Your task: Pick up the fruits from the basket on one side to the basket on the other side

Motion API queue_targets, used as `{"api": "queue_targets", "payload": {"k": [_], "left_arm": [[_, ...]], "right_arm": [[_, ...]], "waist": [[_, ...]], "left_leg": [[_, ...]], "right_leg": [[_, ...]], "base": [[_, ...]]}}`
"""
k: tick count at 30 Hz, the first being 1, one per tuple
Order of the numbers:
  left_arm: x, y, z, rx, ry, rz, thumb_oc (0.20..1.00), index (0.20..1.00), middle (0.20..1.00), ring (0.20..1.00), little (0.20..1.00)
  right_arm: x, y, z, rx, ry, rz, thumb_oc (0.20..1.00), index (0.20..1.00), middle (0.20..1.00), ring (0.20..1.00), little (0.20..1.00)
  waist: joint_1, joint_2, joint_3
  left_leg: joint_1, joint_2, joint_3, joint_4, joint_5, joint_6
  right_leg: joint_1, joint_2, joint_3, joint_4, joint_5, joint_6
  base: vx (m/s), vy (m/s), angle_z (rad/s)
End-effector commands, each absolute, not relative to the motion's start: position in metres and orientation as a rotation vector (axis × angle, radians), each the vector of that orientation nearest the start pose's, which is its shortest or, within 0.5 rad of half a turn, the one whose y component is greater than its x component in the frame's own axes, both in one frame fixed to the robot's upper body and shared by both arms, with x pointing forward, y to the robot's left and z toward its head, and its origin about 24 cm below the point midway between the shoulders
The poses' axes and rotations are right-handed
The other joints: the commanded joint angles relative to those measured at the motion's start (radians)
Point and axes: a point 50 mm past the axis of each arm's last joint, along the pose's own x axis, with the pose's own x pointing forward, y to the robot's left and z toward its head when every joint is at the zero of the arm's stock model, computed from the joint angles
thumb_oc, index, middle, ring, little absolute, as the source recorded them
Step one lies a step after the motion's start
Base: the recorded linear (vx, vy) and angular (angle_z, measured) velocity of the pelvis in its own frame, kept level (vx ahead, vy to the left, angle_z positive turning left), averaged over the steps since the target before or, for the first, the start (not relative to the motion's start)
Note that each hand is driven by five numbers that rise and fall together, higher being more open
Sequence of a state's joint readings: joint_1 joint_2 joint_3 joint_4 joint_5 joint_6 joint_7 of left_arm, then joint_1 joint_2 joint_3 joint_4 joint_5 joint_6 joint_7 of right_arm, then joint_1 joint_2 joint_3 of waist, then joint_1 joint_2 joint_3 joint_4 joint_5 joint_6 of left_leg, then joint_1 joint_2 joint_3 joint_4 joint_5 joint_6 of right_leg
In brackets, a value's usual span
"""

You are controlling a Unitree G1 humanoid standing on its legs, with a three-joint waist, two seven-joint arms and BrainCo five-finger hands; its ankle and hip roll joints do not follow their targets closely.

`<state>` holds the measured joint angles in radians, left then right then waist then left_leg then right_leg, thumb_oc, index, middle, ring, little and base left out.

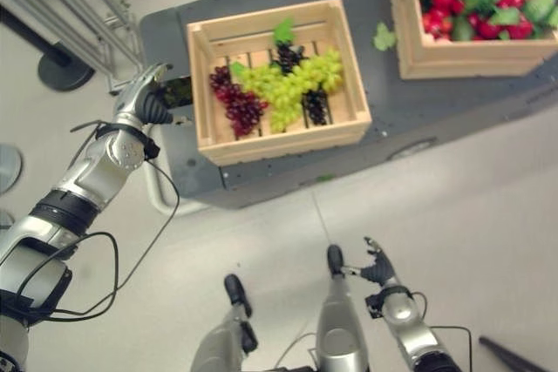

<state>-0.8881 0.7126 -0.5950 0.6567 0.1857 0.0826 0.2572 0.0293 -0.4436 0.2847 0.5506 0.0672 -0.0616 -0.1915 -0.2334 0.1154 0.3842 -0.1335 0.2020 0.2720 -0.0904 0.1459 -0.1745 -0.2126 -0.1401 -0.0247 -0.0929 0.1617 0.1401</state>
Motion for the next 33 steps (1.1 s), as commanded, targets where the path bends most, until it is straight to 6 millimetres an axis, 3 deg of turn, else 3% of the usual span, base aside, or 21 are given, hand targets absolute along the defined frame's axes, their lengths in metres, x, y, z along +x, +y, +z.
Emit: {"api": "queue_targets", "payload": {"k": [1, 13, 25, 33], "left_arm": [[0.398, 0.232, 0.214, 1.243, -0.224, 0.255, 1.000, 1.000, 1.000, 1.000, 1.000], [0.407, 0.252, 0.206, 1.236, -0.054, 0.322, 1.000, 1.000, 1.000, 1.000, 1.000], [0.403, 0.278, 0.207, 1.214, 0.039, 0.447, 1.000, 1.000, 1.000, 1.000, 1.000], [0.397, 0.299, 0.231, 1.220, 0.011, 0.581, 1.000, 1.000, 1.000, 1.000, 1.000]], "right_arm": [[0.202, -0.248, -0.049, -0.577, 0.427, -0.011, 1.000, 1.000, 1.000, 1.000, 1.000], [0.224, -0.233, -0.010, -0.632, 0.234, 0.129, 1.000, 1.000, 1.000, 1.000, 1.000], [0.221, -0.222, -0.020, -0.607, 0.250, 0.137, 1.000, 1.000, 1.000, 1.000, 1.000], [0.219, -0.213, -0.024, -0.559, 0.248, 0.147, 1.000, 1.000, 1.000, 1.000, 1.000]], "waist": [[-0.022, 0.019, -0.002], [-0.054, 0.052, 0.020], [-0.057, 0.054, 0.038], [-0.056, 0.042, 0.048]], "left_leg": [[-0.033, 0.020, -0.029, 0.003, -0.003, -0.015], [-0.057, 0.006, -0.025, 0.003, -0.010, -0.016], [-0.093, 0.002, -0.021, 0.003, -0.005, -0.019], [-0.108, 0.007, -0.028, 0.003, -0.004, -0.024]], "right_leg": [[0.001, 0.015, -0.005, 0.006, -0.110, 0.056], [-0.052, 0.009, 0.036, 0.006, -0.098, 0.061], [-0.100, 0.010, 0.057, 0.006, -0.086, 0.061], [-0.116, 0.020, 0.064, 0.006, -0.088, 0.058]], "base": [[0.00, -0.013, -0.44], [0.01, -0.004, -0.18], [0.01, -0.004, -0.01], [0.03, -0.023, -0.02]]}}
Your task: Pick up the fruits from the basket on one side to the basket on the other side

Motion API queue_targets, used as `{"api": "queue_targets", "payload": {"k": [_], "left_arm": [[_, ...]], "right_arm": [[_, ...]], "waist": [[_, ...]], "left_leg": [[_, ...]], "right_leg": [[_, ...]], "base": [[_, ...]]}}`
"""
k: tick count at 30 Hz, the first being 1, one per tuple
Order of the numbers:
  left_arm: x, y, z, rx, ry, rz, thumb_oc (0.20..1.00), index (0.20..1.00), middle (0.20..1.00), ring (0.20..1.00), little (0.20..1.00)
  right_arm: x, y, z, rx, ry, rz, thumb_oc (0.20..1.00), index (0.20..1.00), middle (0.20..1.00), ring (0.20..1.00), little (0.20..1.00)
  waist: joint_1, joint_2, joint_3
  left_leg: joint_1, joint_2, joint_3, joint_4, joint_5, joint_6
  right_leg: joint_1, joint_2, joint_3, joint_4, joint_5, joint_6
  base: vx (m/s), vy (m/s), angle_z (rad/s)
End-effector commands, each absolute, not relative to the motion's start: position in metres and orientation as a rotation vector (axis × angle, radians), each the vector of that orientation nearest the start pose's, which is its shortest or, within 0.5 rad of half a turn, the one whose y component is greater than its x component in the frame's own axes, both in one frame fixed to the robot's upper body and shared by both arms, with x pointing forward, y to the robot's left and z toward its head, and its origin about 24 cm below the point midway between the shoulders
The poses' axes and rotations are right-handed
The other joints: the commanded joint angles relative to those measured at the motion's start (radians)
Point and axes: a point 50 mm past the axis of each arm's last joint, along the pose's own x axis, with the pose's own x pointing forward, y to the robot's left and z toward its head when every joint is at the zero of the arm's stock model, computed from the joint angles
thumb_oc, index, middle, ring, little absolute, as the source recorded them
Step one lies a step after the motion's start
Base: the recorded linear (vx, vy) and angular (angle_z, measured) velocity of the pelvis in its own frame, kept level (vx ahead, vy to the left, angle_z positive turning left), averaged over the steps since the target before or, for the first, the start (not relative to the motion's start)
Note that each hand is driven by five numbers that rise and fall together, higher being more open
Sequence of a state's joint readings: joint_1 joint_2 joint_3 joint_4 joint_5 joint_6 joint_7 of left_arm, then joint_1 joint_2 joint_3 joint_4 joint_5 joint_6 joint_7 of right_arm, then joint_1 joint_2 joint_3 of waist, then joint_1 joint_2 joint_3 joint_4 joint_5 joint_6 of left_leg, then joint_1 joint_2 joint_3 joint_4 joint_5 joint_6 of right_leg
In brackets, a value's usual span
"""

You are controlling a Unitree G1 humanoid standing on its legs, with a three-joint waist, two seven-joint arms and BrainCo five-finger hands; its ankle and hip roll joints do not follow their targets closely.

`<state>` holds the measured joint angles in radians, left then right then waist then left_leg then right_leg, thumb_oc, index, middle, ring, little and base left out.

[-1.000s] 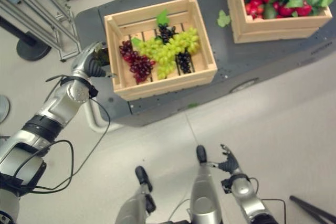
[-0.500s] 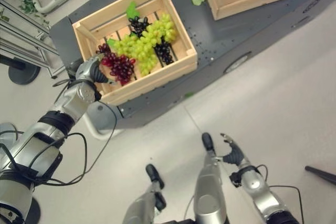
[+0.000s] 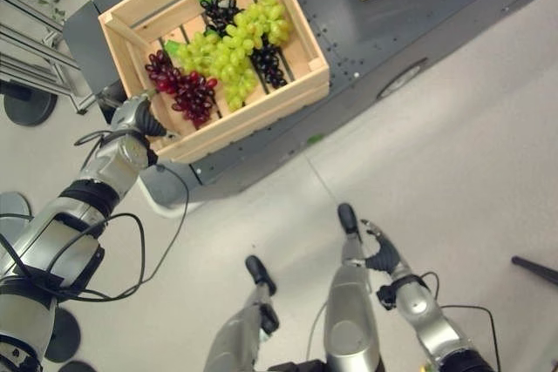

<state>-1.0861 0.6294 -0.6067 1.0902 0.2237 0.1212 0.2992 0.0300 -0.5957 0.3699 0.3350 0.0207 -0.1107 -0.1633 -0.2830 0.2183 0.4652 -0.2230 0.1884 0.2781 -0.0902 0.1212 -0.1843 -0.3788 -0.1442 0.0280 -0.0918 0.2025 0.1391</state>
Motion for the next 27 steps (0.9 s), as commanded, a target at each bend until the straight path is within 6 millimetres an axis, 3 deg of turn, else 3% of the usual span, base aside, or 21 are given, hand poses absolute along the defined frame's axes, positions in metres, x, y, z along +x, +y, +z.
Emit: {"api": "queue_targets", "payload": {"k": [1, 7, 9, 10, 11, 12, 13, 16, 19, 20, 24, 27], "left_arm": [[0.396, 0.301, 0.231, 1.200, 0.013, 0.586, 1.000, 1.000, 1.000, 1.000, 1.000], [0.394, 0.302, 0.215, 1.170, 0.035, 0.569, 1.000, 1.000, 1.000, 1.000, 1.000], [0.395, 0.298, 0.212, 1.141, 0.023, 0.560, 1.000, 1.000, 1.000, 1.000, 1.000], [0.396, 0.295, 0.215, 1.141, 0.007, 0.553, 1.000, 1.000, 1.000, 1.000, 1.000], [0.398, 0.291, 0.215, 1.133, -0.006, 0.541, 1.000, 1.000, 1.000, 1.000, 1.000], [0.398, 0.291, 0.215, 1.133, -0.006, 0.541, 1.000, 1.000, 1.000, 1.000, 1.000], [0.397, 0.292, 0.215, 1.128, -0.009, 0.543, 1.000, 1.000, 1.000, 1.000, 1.000], [0.394, 0.296, 0.217, 1.113, -0.025, 0.546, 1.000, 1.000, 1.000, 1.000, 1.000], [0.391, 0.301, 0.214, 1.099, -0.022, 0.548, 1.000, 1.000, 1.000, 1.000, 1.000], [0.389, 0.305, 0.209, 1.087, -0.005, 0.555, 1.000, 1.000, 1.000, 1.000, 1.000], [0.388, 0.305, 0.206, 1.079, -0.017, 0.552, 1.000, 1.000, 1.000, 1.000, 1.000], [0.388, 0.301, 0.203, 1.087, -0.027, 0.535, 1.000, 1.000, 1.000, 1.000, 1.000]], "right_arm": [[0.219, -0.213, -0.026, -0.558, 0.253, 0.147, 1.000, 1.000, 1.000, 1.000, 1.000], [0.218, -0.208, -0.031, -0.555, 0.268, 0.161, 1.000, 1.000, 1.000, 1.000, 1.000], [0.223, -0.207, -0.026, -0.560, 0.247, 0.172, 1.000, 1.000, 1.000, 1.000, 1.000], [0.225, -0.208, -0.024, -0.563, 0.243, 0.170, 1.000, 1.000, 1.000, 1.000, 1.000], [0.229, -0.210, -0.021, -0.572, 0.232, 0.166, 1.000, 1.000, 1.000, 1.000, 1.000], [0.229, -0.210, -0.021, -0.572, 0.232, 0.166, 1.000, 1.000, 1.000, 1.000, 1.000], [0.234, -0.210, -0.018, -0.569, 0.217, 0.152, 1.000, 1.000, 1.000, 1.000, 1.000], [0.242, -0.215, -0.011, -0.573, 0.194, 0.123, 1.000, 1.000, 1.000, 1.000, 1.000], [0.246, -0.217, -0.010, -0.588, 0.191, 0.101, 1.000, 1.000, 1.000, 1.000, 1.000], [0.247, -0.215, -0.012, -0.604, 0.198, 0.110, 1.000, 1.000, 1.000, 1.000, 1.000], [0.248, -0.211, -0.014, -0.583, 0.204, 0.106, 1.000, 1.000, 1.000, 1.000, 1.000], [0.247, -0.207, -0.017, -0.574, 0.224, 0.105, 1.000, 1.000, 1.000, 1.000, 1.000]], "waist": [[-0.005, -0.062, -0.033], [0.009, -0.079, -0.036], [0.018, -0.121, -0.027], [0.025, -0.129, -0.016], [0.042, -0.138, -0.003], [0.041, -0.138, -0.003], [0.054, -0.135, -0.014], [0.082, -0.129, -0.013], [0.108, -0.139, -0.008], [0.124, -0.139, -0.009], [0.132, -0.140, -0.022], [0.145, -0.139, -0.045]], "left_leg": [[-0.019, 0.022, -0.036, 0.003, 0.022, -0.016], [0.029, 0.028, -0.052, 0.024, 0.003, -0.001], [-0.038, 0.034, -0.083, 0.236, -0.067, 0.012], [-0.072, 0.033, -0.104, 0.270, -0.060, 0.012], [-0.089, -0.003, -0.168, 0.257, -0.059, 0.021], [-0.088, -0.003, -0.169, 0.257, -0.059, 0.021], [-0.113, -0.026, -0.216, 0.161, -0.018, 0.026], [-0.171, -0.015, -0.222, 0.024, 0.056, 0.022], [-0.193, -0.004, -0.222, 0.008, 0.065, 0.014], [-0.171, -0.010, -0.253, 0.007, 0.058, 0.021], [-0.153, 0.011, -0.216, 0.003, 0.080, 0.013], [-0.116, -0.029, -0.180, 0.008, 0.076, 0.047]], "right_leg": [[0.051, 0.025, 0.011, 0.006, -0.133, 0.058], [0.075, 0.052, 0.014, 0.068, -0.183, 0.034], [0.077, 0.049, 0.019, 0.106, -0.194, 0.015], [0.085, 0.045, 0.007, 0.111, -0.197, 0.008], [0.095, 0.041, 0.008, 0.109, -0.203, 0.009], [0.096, 0.041, 0.007, 0.109, -0.203, 0.009], [0.113, 0.047, 0.008, 0.112, -0.215, 0.009], [0.163, 0.054, 0.015, 0.083, -0.225, 0.019], [0.225, 0.038, 0.015, 0.075, -0.259, 0.029], [0.237, 0.039, 0.032, 0.080, -0.266, 0.034], [0.257, 0.029, 0.048, 0.066, -0.270, 0.041], [0.275, -0.037, 0.061, 0.107, -0.285, 0.078]], "base": [[0.04, -0.034, -0.06], [0.03, -0.054, -0.03], [-0.02, -0.169, -0.14], [-0.01, -0.126, -0.19], [0.00, -0.040, -0.02], [0.08, 0.037, 0.02], [0.12, 0.056, 0.13], [0.17, 0.093, 0.18], [0.16, 0.162, 0.05], [0.15, 0.277, 0.08], [0.10, 0.222, -0.02], [0.17, 0.367, -0.03]]}}
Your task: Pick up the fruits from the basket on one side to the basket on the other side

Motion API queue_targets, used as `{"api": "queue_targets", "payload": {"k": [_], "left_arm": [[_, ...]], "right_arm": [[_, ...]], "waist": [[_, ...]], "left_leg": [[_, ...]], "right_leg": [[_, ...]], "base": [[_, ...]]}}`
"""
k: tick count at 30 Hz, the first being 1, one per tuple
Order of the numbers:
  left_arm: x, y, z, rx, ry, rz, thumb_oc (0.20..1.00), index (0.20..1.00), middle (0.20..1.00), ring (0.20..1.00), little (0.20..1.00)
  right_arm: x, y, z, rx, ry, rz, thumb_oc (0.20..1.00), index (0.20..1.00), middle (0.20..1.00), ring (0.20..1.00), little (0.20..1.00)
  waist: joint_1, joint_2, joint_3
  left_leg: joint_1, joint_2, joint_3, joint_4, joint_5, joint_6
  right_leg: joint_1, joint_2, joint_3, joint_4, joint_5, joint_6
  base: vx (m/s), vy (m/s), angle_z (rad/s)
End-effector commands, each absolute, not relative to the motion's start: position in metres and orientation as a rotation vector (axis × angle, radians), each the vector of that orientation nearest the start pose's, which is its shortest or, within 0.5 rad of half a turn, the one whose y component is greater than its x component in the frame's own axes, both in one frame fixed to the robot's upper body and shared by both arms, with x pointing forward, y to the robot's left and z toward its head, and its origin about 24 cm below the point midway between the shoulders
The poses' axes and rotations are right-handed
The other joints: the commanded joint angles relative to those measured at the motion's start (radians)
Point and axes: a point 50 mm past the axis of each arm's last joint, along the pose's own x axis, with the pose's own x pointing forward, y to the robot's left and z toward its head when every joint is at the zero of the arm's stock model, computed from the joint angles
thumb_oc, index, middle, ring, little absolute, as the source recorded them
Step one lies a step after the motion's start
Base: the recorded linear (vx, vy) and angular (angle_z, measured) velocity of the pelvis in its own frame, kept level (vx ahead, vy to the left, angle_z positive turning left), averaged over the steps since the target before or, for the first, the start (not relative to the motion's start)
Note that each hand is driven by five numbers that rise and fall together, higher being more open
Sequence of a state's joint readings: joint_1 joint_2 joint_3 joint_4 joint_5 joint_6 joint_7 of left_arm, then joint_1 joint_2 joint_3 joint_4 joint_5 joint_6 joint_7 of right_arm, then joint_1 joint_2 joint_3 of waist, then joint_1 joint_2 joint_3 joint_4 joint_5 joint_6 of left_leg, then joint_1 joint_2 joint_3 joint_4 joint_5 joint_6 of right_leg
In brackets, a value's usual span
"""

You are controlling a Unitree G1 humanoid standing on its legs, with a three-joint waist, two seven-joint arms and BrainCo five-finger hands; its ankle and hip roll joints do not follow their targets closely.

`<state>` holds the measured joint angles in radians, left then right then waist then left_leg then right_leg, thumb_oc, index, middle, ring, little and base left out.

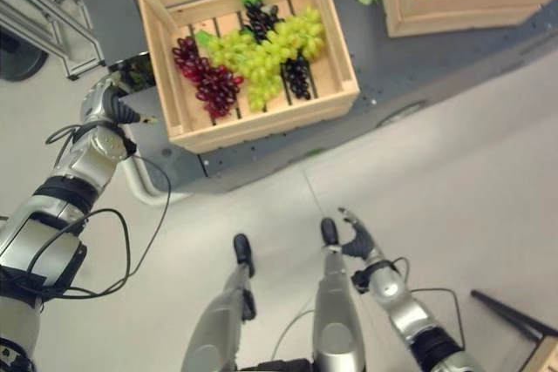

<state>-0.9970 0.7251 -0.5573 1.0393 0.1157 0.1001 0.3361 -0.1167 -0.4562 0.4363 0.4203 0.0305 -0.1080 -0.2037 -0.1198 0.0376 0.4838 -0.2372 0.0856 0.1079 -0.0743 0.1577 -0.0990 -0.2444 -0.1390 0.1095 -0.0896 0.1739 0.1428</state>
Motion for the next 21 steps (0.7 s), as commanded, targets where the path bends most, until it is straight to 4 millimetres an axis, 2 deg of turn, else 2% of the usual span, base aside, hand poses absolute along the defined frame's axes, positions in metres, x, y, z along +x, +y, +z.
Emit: {"api": "queue_targets", "payload": {"k": [1, 4, 5, 6, 7, 8, 11, 12, 13, 14, 15, 16, 17, 19, 21], "left_arm": [[0.388, 0.300, 0.202, 1.085, -0.028, 0.535, 1.000, 1.000, 1.000, 1.000, 1.000], [0.391, 0.290, 0.209, 1.099, -0.078, 0.512, 1.000, 1.000, 1.000, 1.000, 1.000], [0.391, 0.290, 0.209, 1.099, -0.078, 0.512, 1.000, 1.000, 1.000, 1.000, 1.000], [0.393, 0.283, 0.217, 1.114, -0.111, 0.499, 1.000, 1.000, 1.000, 1.000, 1.000], [0.395, 0.280, 0.222, 1.118, -0.126, 0.497, 1.000, 1.000, 1.000, 1.000, 1.000], [0.396, 0.278, 0.225, 1.117, -0.137, 0.495, 1.000, 1.000, 1.000, 1.000, 1.000], [0.398, 0.275, 0.232, 1.117, -0.157, 0.496, 1.000, 1.000, 1.000, 1.000, 1.000], [0.399, 0.274, 0.235, 1.133, -0.161, 0.496, 1.000, 1.000, 1.000, 1.000, 1.000], [0.398, 0.275, 0.235, 1.143, -0.161, 0.498, 1.000, 1.000, 1.000, 1.000, 1.000], [0.397, 0.278, 0.232, 1.150, -0.156, 0.497, 1.000, 1.000, 1.000, 1.000, 1.000], [0.395, 0.279, 0.230, 1.156, -0.154, 0.493, 1.000, 1.000, 1.000, 1.000, 1.000], [0.395, 0.277, 0.224, 1.161, -0.148, 0.475, 1.000, 1.000, 1.000, 1.000, 1.000], [0.394, 0.273, 0.222, 1.144, -0.167, 0.462, 1.000, 1.000, 1.000, 1.000, 1.000], [0.391, 0.271, 0.221, 1.139, -0.195, 0.452, 1.000, 1.000, 1.000, 1.000, 1.000], [0.391, 0.271, 0.221, 1.139, -0.194, 0.451, 1.000, 1.000, 1.000, 1.000, 1.000]], "right_arm": [[0.247, -0.207, -0.019, -0.563, 0.231, 0.098, 1.000, 1.000, 1.000, 1.000, 1.000], [0.249, -0.201, -0.019, -0.541, 0.225, 0.089, 1.000, 1.000, 1.000, 1.000, 1.000], [0.249, -0.201, -0.019, -0.541, 0.225, 0.089, 1.000, 1.000, 1.000, 1.000, 1.000], [0.251, -0.199, -0.018, -0.535, 0.217, 0.081, 1.000, 1.000, 1.000, 1.000, 1.000], [0.252, -0.197, -0.016, -0.531, 0.210, 0.079, 1.000, 1.000, 1.000, 1.000, 1.000], [0.253, -0.196, -0.016, -0.522, 0.203, 0.072, 1.000, 1.000, 1.000, 1.000, 1.000], [0.256, -0.194, -0.015, -0.509, 0.197, 0.055, 1.000, 1.000, 1.000, 1.000, 1.000], [0.258, -0.195, -0.015, -0.498, 0.192, 0.038, 1.000, 1.000, 1.000, 1.000, 1.000], [0.259, -0.194, -0.014, -0.496, 0.188, 0.031, 1.000, 1.000, 1.000, 1.000, 1.000], [0.259, -0.194, -0.014, -0.495, 0.188, 0.025, 1.000, 1.000, 1.000, 1.000, 1.000], [0.256, -0.194, -0.017, -0.493, 0.197, 0.027, 1.000, 1.000, 1.000, 1.000, 1.000], [0.250, -0.196, -0.022, -0.491, 0.219, 0.026, 1.000, 1.000, 1.000, 1.000, 1.000], [0.250, -0.198, -0.022, -0.489, 0.221, 0.020, 1.000, 1.000, 1.000, 1.000, 1.000], [0.249, -0.204, -0.020, -0.497, 0.222, 0.013, 1.000, 1.000, 1.000, 1.000, 1.000], [0.249, -0.204, -0.020, -0.498, 0.223, 0.013, 1.000, 1.000, 1.000, 1.000, 1.000]], "waist": [[-0.014, 0.038, -0.066], [-0.016, 0.042, -0.055], [-0.016, 0.042, -0.055], [-0.034, 0.045, -0.030], [-0.044, 0.050, -0.015], [-0.057, 0.057, -0.004], [-0.063, 0.052, -0.002], [-0.071, 0.028, -0.008], [-0.074, 0.017, -0.014], [-0.069, 0.005, -0.020], [-0.075, 0.002, -0.026], [-0.076, 0.005, -0.039], [-0.071, 0.009, -0.048], [-0.056, 0.010, -0.064], [-0.057, 0.011, -0.063]], "left_leg": [[-0.092, 0.062, -0.001, -0.003, 0.034, -0.030], [-0.053, 0.035, 0.000, -0.010, 0.012, -0.006], [-0.053, 0.035, 0.000, -0.010, 0.012, -0.006], [-0.024, 0.015, -0.009, -0.013, -0.005, 0.011], [-0.015, 0.015, -0.014, -0.013, -0.014, 0.015], [-0.010, 0.012, -0.022, -0.013, -0.025, 0.017], [-0.007, -0.009, -0.025, -0.013, -0.037, 0.020], [0.007, -0.039, -0.025, -0.013, -0.056, 0.021], [0.017, -0.052, -0.023, -0.013, -0.074, 0.022], [0.026, -0.063, -0.020, -0.013, -0.086, 0.025], [0.036, -0.066, -0.022, -0.013, -0.096, 0.028], [0.054, -0.072, -0.029, -0.013, -0.106, 0.032], [0.053, -0.070, -0.021, -0.013, -0.112, 0.032], [0.056, -0.060, -0.012, 0.006, -0.111, 0.025], [0.057, -0.059, -0.013, 0.006, -0.111, 0.025]], "right_leg": [[0.133, -0.056, -0.015, 0.140, -0.264, 0.082], [0.059, -0.067, 0.000, 0.318, -0.252, 0.103], [0.058, -0.067, 0.000, 0.320, -0.252, 0.103], [-0.007, -0.055, 0.030, 0.485, -0.199, 0.099], [-0.048, -0.035, 0.051, 0.545, -0.183, 0.094], [-0.080, -0.006, 0.071, 0.545, -0.192, 0.087], [-0.108, 0.025, 0.046, 0.456, -0.226, 0.070], [-0.121, 0.045, -0.025, 0.296, -0.191, 0.058], [-0.143, 0.043, -0.079, 0.217, -0.150, 0.055], [-0.150, 0.038, -0.127, 0.175, -0.124, 0.052], [-0.141, 0.044, -0.143, 0.143, -0.110, 0.053], [-0.102, 0.040, -0.111, 0.105, -0.110, 0.053], [-0.103, 0.036, -0.107, 0.077, -0.079, 0.054], [-0.064, 0.043, -0.133, 0.083, -0.089, 0.033], [-0.062, 0.043, -0.133, 0.081, -0.088, 0.032]], "base": [[0.10, 0.288, -0.08], [0.05, 0.218, -0.10], [0.04, 0.212, -0.20], [0.03, 0.216, -0.19], [0.04, 0.279, -0.14], [0.03, 0.166, 0.02], [0.08, 0.036, 0.08], [0.23, -0.053, -0.07], [0.27, -0.091, -0.13], [0.22, -0.085, -0.03], [0.22, -0.083, 0.02], [0.18, -0.057, -0.04], [0.16, -0.057, -0.07], [0.10, -0.089, -0.26], [0.05, -0.074, -0.24]]}}
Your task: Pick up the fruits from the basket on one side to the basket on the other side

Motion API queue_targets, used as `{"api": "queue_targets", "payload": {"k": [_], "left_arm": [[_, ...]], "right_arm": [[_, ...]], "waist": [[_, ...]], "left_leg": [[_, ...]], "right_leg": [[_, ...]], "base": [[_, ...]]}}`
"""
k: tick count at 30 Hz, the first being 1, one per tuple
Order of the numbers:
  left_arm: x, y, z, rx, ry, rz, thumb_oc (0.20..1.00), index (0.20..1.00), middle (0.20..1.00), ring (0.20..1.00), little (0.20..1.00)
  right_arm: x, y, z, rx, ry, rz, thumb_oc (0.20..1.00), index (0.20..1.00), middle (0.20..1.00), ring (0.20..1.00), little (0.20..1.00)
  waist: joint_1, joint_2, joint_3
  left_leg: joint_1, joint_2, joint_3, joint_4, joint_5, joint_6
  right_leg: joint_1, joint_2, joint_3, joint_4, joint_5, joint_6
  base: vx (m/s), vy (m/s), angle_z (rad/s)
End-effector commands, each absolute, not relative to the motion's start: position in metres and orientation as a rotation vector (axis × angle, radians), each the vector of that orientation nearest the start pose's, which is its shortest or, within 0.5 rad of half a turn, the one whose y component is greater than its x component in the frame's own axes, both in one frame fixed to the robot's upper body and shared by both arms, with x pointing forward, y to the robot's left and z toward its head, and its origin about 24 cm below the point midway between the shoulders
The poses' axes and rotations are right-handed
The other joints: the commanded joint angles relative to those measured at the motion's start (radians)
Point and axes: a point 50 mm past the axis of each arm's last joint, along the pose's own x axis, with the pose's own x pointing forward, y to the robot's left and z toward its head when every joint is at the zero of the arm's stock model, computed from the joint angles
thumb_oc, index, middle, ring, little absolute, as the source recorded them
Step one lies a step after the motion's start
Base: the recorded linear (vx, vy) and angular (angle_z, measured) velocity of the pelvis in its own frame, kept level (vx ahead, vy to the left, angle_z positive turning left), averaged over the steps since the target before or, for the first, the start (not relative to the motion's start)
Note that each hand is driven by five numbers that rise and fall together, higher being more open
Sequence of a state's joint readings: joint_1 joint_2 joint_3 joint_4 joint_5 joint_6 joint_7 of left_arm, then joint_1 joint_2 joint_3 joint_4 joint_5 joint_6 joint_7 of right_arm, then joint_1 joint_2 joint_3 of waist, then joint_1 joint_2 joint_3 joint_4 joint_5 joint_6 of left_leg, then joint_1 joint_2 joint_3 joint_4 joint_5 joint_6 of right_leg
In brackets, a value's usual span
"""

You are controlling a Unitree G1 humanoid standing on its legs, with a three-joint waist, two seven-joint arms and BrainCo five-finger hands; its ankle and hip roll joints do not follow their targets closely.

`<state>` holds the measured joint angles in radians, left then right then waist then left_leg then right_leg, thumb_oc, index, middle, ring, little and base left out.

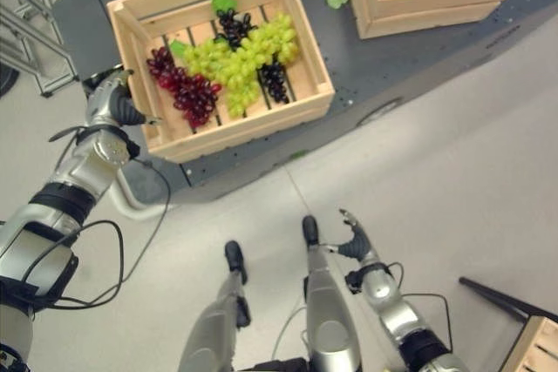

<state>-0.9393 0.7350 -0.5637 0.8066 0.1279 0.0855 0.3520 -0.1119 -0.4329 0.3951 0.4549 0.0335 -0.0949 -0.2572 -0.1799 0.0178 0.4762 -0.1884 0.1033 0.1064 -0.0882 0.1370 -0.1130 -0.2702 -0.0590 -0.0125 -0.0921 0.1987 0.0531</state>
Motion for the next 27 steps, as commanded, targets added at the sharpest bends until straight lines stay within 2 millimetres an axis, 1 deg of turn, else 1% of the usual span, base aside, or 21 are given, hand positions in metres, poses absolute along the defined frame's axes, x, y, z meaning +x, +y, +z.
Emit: {"api": "queue_targets", "payload": {"k": [1, 3, 4, 5, 6, 7, 8, 9, 10, 11, 12, 13, 14, 17, 18, 21, 22, 25, 27], "left_arm": [[0.390, 0.268, 0.219, 1.121, -0.213, 0.442, 1.000, 1.000, 1.000, 1.000, 1.000], [0.388, 0.266, 0.216, 1.095, -0.223, 0.433, 1.000, 1.000, 1.000, 1.000, 1.000], [0.389, 0.263, 0.217, 1.089, -0.234, 0.425, 1.000, 1.000, 1.000, 1.000, 1.000], [0.389, 0.263, 0.217, 1.088, -0.235, 0.426, 1.000, 1.000, 1.000, 1.000, 1.000], [0.390, 0.255, 0.221, 1.076, -0.262, 0.402, 1.000, 1.000, 1.000, 1.000, 1.000], [0.390, 0.255, 0.221, 1.076, -0.262, 0.402, 1.000, 1.000, 1.000, 1.000, 1.000], [0.390, 0.256, 0.222, 1.072, -0.264, 0.408, 1.000, 1.000, 1.000, 1.000, 1.000], [0.391, 0.255, 0.223, 1.076, -0.264, 0.410, 1.000, 1.000, 1.000, 1.000, 1.000], [0.392, 0.251, 0.222, 1.100, -0.262, 0.392, 1.000, 1.000, 1.000, 1.000, 1.000], [0.394, 0.247, 0.224, 1.118, -0.267, 0.380, 1.000, 1.000, 1.000, 1.000, 1.000], [0.394, 0.249, 0.222, 1.125, -0.259, 0.380, 1.000, 1.000, 1.000, 1.000, 1.000], [0.394, 0.248, 0.222, 1.125, -0.259, 0.380, 1.000, 1.000, 1.000, 1.000, 1.000], [0.395, 0.250, 0.223, 1.138, -0.253, 0.394, 1.000, 1.000, 1.000, 1.000, 1.000], [0.397, 0.249, 0.223, 1.142, -0.241, 0.394, 1.000, 1.000, 1.000, 1.000, 1.000], [0.398, 0.253, 0.223, 1.151, -0.218, 0.404, 1.000, 1.000, 1.000, 1.000, 1.000], [0.400, 0.256, 0.225, 1.161, -0.200, 0.416, 1.000, 1.000, 1.000, 1.000, 1.000], [0.401, 0.259, 0.227, 1.194, -0.182, 0.429, 1.000, 1.000, 1.000, 1.000, 1.000], [0.402, 0.260, 0.228, 1.209, -0.168, 0.435, 1.000, 1.000, 1.000, 1.000, 1.000], [0.404, 0.264, 0.230, 1.231, -0.144, 0.458, 1.000, 1.000, 1.000, 1.000, 1.000]], "right_arm": [[0.247, -0.211, -0.020, -0.501, 0.227, -0.004, 1.000, 1.000, 1.000, 1.000, 1.000], [0.245, -0.216, -0.020, -0.522, 0.232, -0.003, 1.000, 1.000, 1.000, 1.000, 1.000], [0.246, -0.221, -0.017, -0.540, 0.228, -0.006, 1.000, 1.000, 1.000, 1.000, 1.000], [0.246, -0.221, -0.017, -0.541, 0.228, -0.006, 1.000, 1.000, 1.000, 1.000, 1.000], [0.245, -0.231, -0.015, -0.559, 0.229, -0.030, 1.000, 1.000, 1.000, 1.000, 1.000], [0.245, -0.231, -0.015, -0.559, 0.229, -0.030, 1.000, 1.000, 1.000, 1.000, 1.000], [0.244, -0.234, -0.015, -0.559, 0.233, -0.046, 1.000, 1.000, 1.000, 1.000, 1.000], [0.244, -0.233, -0.016, -0.556, 0.237, -0.049, 1.000, 1.000, 1.000, 1.000, 1.000], [0.241, -0.237, -0.017, -0.557, 0.247, -0.063, 1.000, 1.000, 1.000, 1.000, 1.000], [0.238, -0.239, -0.018, -0.554, 0.252, -0.068, 1.000, 1.000, 1.000, 1.000, 1.000], [0.237, -0.239, -0.019, -0.552, 0.254, -0.068, 1.000, 1.000, 1.000, 1.000, 1.000], [0.237, -0.239, -0.019, -0.552, 0.254, -0.068, 1.000, 1.000, 1.000, 1.000, 1.000], [0.234, -0.237, -0.023, -0.555, 0.269, -0.064, 1.000, 1.000, 1.000, 1.000, 1.000], [0.229, -0.237, -0.027, -0.549, 0.283, -0.063, 1.000, 1.000, 1.000, 1.000, 1.000], [0.229, -0.235, -0.027, -0.543, 0.282, -0.062, 1.000, 1.000, 1.000, 1.000, 1.000], [0.227, -0.234, -0.028, -0.536, 0.284, -0.062, 1.000, 1.000, 1.000, 1.000, 1.000], [0.226, -0.233, -0.028, -0.528, 0.276, -0.062, 1.000, 1.000, 1.000, 1.000, 1.000], [0.225, -0.233, -0.027, -0.525, 0.273, -0.065, 1.000, 1.000, 1.000, 1.000, 1.000], [0.223, -0.232, -0.027, -0.518, 0.268, -0.069, 1.000, 1.000, 1.000, 1.000, 1.000]], "waist": [[-0.001, 0.043, -0.056], [-0.004, 0.053, -0.052], [-0.004, 0.053, -0.040], [-0.005, 0.054, -0.041], [-0.007, 0.047, -0.030], [-0.007, 0.047, -0.031], [-0.004, 0.053, -0.029], [-0.005, 0.065, -0.035], [-0.004, 0.072, -0.043], [-0.008, 0.076, -0.049], [-0.006, 0.082, -0.057], [-0.005, 0.082, -0.058], [-0.012, 0.099, -0.058], [-0.020, 0.107, -0.058], [-0.025, 0.114, -0.054], [-0.027, 0.116, -0.052], [-0.037, 0.119, -0.046], [-0.043, 0.121, -0.042], [-0.053, 0.125, -0.035]], "left_leg": [[0.003, -0.064, -0.016, 0.052, -0.101, 0.028], [-0.006, -0.056, -0.024, 0.089, -0.110, 0.023], [-0.031, -0.066, -0.031, 0.150, -0.111, 0.018], [-0.037, -0.065, -0.033, 0.160, -0.115, 0.018], [-0.094, -0.097, -0.056, 0.268, -0.151, 0.006], [-0.096, -0.097, -0.057, 0.270, -0.152, 0.006], [-0.106, -0.092, -0.076, 0.232, -0.134, 0.005], [-0.118, -0.045, -0.088, 0.160, -0.077, -0.010], [-0.116, 0.001, -0.075, 0.079, -0.030, -0.020], [-0.113, -0.001, -0.062, 0.054, -0.017, -0.017], [-0.102, -0.003, -0.065, 0.015, -0.026, -0.014], [-0.102, -0.003, -0.064, 0.015, -0.026, -0.014], [-0.098, -0.006, -0.057, 0.001, -0.007, -0.015], [-0.086, -0.012, -0.041, 0.001, -0.013, -0.014], [-0.082, -0.014, -0.029, 0.001, -0.015, -0.015], [-0.084, -0.015, -0.028, 0.001, -0.015, -0.018], [-0.090, -0.018, -0.024, 0.001, -0.015, -0.020], [-0.097, -0.020, -0.017, 0.001, -0.017, -0.021], [-0.108, -0.024, -0.015, 0.001, -0.018, -0.019]], "right_leg": [[-0.017, -0.031, -0.027, 0.077, -0.122, 0.112], [0.003, -0.020, -0.038, 0.073, -0.137, 0.100], [0.006, -0.025, -0.039, 0.078, -0.139, 0.093], [0.005, -0.025, -0.041, 0.079, -0.139, 0.093], [0.001, -0.050, -0.048, 0.085, -0.145, 0.082], [0.000, -0.050, -0.049, 0.085, -0.145, 0.082], [0.002, -0.046, -0.045, 0.086, -0.153, 0.086], [0.010, -0.042, -0.032, 0.082, -0.162, 0.093], [0.016, -0.041, -0.029, 0.077, -0.164, 0.096], [0.014, -0.040, -0.032, 0.075, -0.165, 0.095], [0.006, -0.029, -0.026, 0.080, -0.175, 0.096], [0.005, -0.029, -0.025, 0.081, -0.175, 0.096], [0.003, -0.018, -0.018, 0.062, -0.168, 0.094], [-0.001, -0.018, -0.011, 0.049, -0.158, 0.089], [-0.004, -0.016, -0.004, 0.040, -0.154, 0.089], [-0.004, -0.014, 0.004, 0.030, -0.149, 0.089], [-0.013, -0.013, 0.012, 0.024, -0.143, 0.090], [-0.024, -0.015, 0.018, 0.021, -0.137, 0.092], [-0.042, -0.015, 0.034, 0.015, -0.130, 0.097]], "base": [[0.08, -0.133, -0.09], [0.05, -0.148, -0.01], [-0.01, -0.077, 0.05], [-0.03, -0.128, 0.13], [-0.02, -0.087, 0.18], [0.01, -0.085, 0.33], [0.08, 0.058, 0.30], [0.16, 0.061, 0.28], [0.17, 0.049, 0.18], [0.13, -0.009, 0.00], [0.05, -0.013, -0.02], [0.06, 0.008, -0.18], [0.05, 0.034, -0.15], [0.04, 0.046, -0.23], [0.03, 0.052, -0.23], [0.02, 0.040, -0.16], [0.00, 0.014, -0.19], [0.00, 0.026, -0.14], [0.01, 0.044, -0.12]]}}
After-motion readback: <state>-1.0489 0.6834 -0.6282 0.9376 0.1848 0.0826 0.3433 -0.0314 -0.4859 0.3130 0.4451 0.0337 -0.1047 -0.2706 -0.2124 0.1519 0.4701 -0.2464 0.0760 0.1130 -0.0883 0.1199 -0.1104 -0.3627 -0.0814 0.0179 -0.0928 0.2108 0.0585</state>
